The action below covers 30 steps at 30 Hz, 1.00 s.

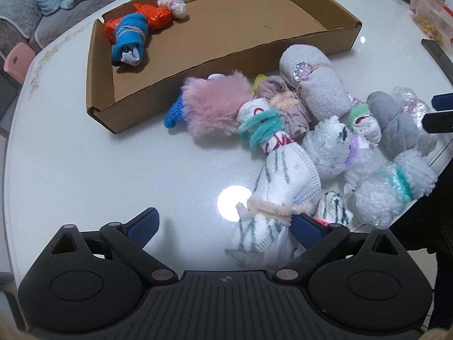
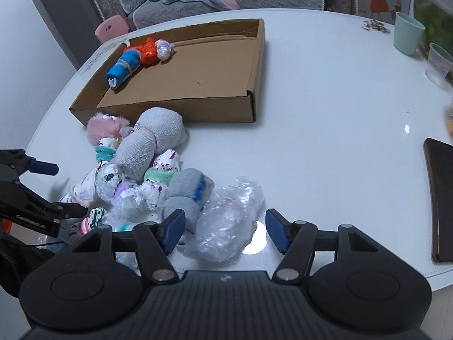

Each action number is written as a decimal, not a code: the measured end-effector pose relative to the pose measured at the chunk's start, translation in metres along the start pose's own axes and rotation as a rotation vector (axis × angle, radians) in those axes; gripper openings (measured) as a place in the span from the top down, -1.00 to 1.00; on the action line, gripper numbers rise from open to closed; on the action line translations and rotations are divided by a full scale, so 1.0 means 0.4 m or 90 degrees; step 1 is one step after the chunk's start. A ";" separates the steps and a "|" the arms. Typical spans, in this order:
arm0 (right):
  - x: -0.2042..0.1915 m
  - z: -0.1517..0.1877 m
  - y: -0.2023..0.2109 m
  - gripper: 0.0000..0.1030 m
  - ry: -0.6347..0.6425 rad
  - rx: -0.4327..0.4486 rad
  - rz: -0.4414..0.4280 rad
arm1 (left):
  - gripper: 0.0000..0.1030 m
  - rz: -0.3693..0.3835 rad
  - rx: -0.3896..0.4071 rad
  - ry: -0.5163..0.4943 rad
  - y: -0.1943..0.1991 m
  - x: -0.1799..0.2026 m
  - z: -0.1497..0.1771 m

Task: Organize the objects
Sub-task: 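Move both open grippers back to the pile of bundles, then grasp clear bundle with right gripper while left grasps white sock bundle, then carry both bundles into the box and open both grippers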

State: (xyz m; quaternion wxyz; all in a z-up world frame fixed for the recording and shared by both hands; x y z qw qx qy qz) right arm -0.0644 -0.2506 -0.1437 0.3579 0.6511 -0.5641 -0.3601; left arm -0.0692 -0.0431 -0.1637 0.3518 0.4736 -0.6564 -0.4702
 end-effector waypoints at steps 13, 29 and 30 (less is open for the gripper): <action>0.005 0.012 -0.037 0.04 -0.012 -0.024 0.017 | -0.19 0.023 0.014 -0.048 0.006 0.030 -0.001; 0.016 0.006 -0.015 0.37 -0.024 -0.003 0.004 | 0.11 0.047 0.031 -0.072 0.082 0.032 -0.019; 0.020 0.000 -0.005 0.37 -0.024 0.002 0.005 | 0.11 0.048 0.037 -0.066 0.097 0.028 -0.025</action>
Point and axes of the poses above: each gripper's, at about its wrist camera, not at the fingertips, and y roughly against the way its jaws point, x to its right, z to its underside, the point moved 4 cm from there along -y, roughly the way its jaws point, and after that the axes turned 9 degrees about z, right-handed, at the moved point
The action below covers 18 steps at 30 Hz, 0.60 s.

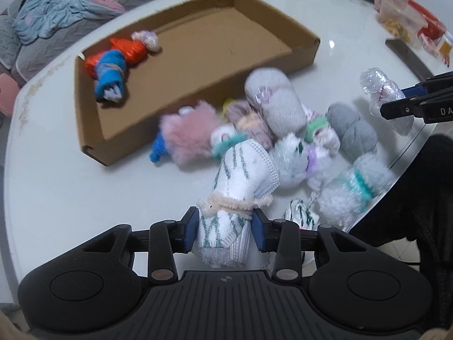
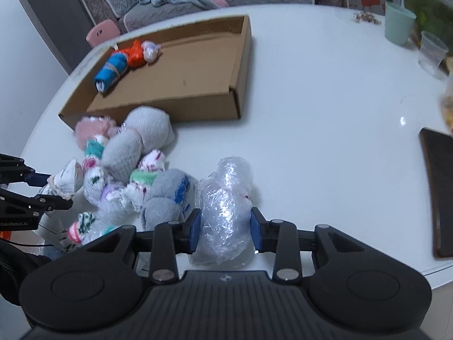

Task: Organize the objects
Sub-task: 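Carry both bundles into the box and open both grippers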

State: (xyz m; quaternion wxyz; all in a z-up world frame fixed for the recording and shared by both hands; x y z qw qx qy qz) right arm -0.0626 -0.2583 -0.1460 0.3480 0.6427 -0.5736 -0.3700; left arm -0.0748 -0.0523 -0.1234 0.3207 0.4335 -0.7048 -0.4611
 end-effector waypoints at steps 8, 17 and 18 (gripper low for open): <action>0.017 -0.110 0.074 0.37 0.012 0.057 -0.019 | 0.10 0.016 0.078 0.064 0.100 -0.081 -0.121; -0.052 -0.319 0.067 0.37 0.085 0.116 -0.030 | 0.10 0.021 0.135 0.102 0.082 -0.171 -0.323; -0.064 -0.343 0.059 0.38 0.099 0.121 -0.035 | 0.10 0.022 0.139 0.107 0.073 -0.178 -0.339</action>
Point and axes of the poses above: each gripper's, at about its wrist camera, not at the fingertips, and y roughly against the way its jaws point, x to its right, z to its underside, the point moved 4 cm from there along -y, roughly the way its jaws point, and after that the axes turned 9 degrees about z, right-handed, at the moved point
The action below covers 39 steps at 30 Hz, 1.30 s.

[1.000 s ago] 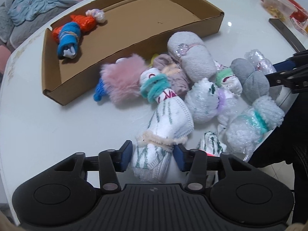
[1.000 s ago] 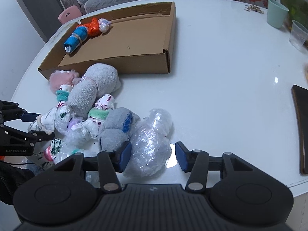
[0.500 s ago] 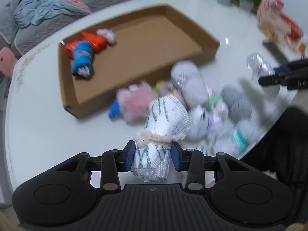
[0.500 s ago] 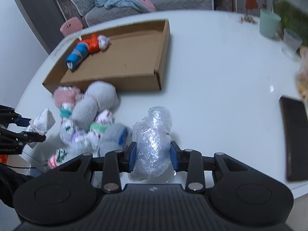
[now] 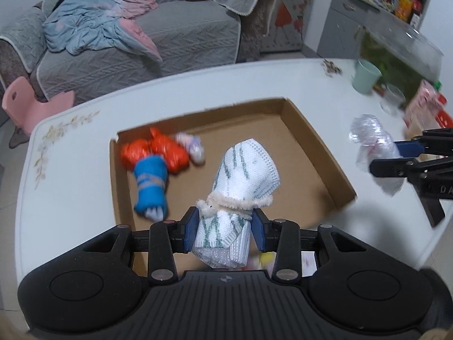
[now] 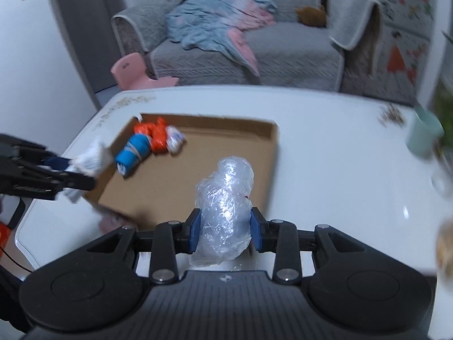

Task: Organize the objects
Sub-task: 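Carry both bundles into the box and open both grippers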

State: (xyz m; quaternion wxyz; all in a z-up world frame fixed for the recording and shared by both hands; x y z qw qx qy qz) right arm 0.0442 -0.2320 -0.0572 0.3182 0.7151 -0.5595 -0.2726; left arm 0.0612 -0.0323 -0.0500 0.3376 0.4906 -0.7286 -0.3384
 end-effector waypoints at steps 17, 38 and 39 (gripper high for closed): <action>-0.114 -0.190 -0.365 0.37 0.148 -0.046 -0.070 | 0.11 -0.009 -0.019 0.059 -0.258 -0.133 -0.034; -0.158 -0.207 -0.492 0.10 0.221 -0.113 -0.054 | -0.50 -0.022 -0.020 0.044 -0.305 -0.142 -0.055; -0.158 -0.208 -0.487 0.02 0.226 -0.114 -0.053 | -0.56 -0.022 -0.022 0.045 -0.303 -0.139 -0.057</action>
Point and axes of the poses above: each gripper's, at about its wrist camera, not at the fingertips, and y roughly against the way its jaws point, x to its right, z to its underside, the point moved 4 cm from there along -y, roughly the way its jaws point, and after that the axes turned 9 degrees about z, right-handed, at the moved point
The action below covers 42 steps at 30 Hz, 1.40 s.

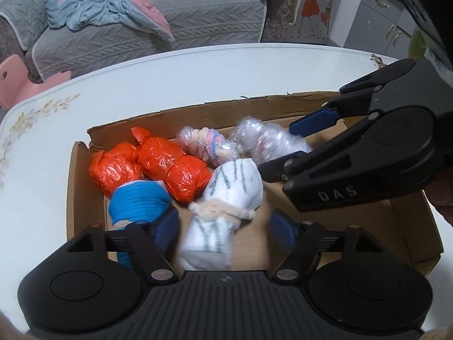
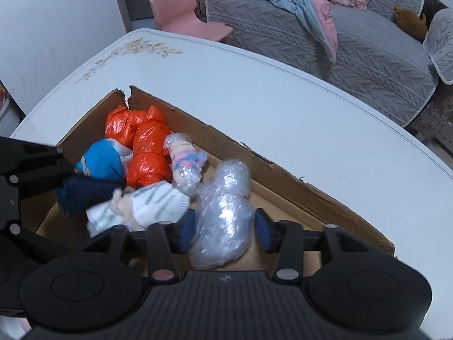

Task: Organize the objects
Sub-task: 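Carry both bundles into the box and open both grippers, then return to pile, grasp grey sock with right while left grasps green-striped sock bundle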

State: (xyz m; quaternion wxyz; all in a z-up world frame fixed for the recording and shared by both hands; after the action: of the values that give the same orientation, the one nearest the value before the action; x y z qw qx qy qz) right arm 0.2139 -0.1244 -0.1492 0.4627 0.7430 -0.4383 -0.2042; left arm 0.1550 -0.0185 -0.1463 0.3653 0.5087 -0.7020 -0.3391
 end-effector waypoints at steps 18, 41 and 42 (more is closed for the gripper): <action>0.016 0.005 0.066 -0.16 0.017 -0.028 0.038 | -0.99 0.017 -0.025 0.027 0.074 0.032 -0.022; -0.119 0.409 0.429 -0.39 -0.088 -0.009 0.027 | -0.99 0.039 -0.080 -0.055 0.373 0.169 0.395; -0.130 0.432 0.423 -0.39 -0.091 -0.016 0.026 | -0.99 0.044 -0.092 -0.072 0.366 0.187 0.417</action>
State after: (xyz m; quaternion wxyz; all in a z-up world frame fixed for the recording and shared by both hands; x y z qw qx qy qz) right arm -0.0145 -0.2003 -0.0923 0.4436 0.7115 -0.4826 -0.2532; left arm -0.0725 -0.0359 -0.0934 0.3725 0.4367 -0.7122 -0.4041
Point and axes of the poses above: each gripper's, at about its wrist camera, not at the fingertips, and y roughly against the way its jaws point, x to its right, z to its underside, the point moved 4 cm from there along -y, roughly the way its jaws point, and after that the axes turned 9 degrees about z, right-handed, at the moved point
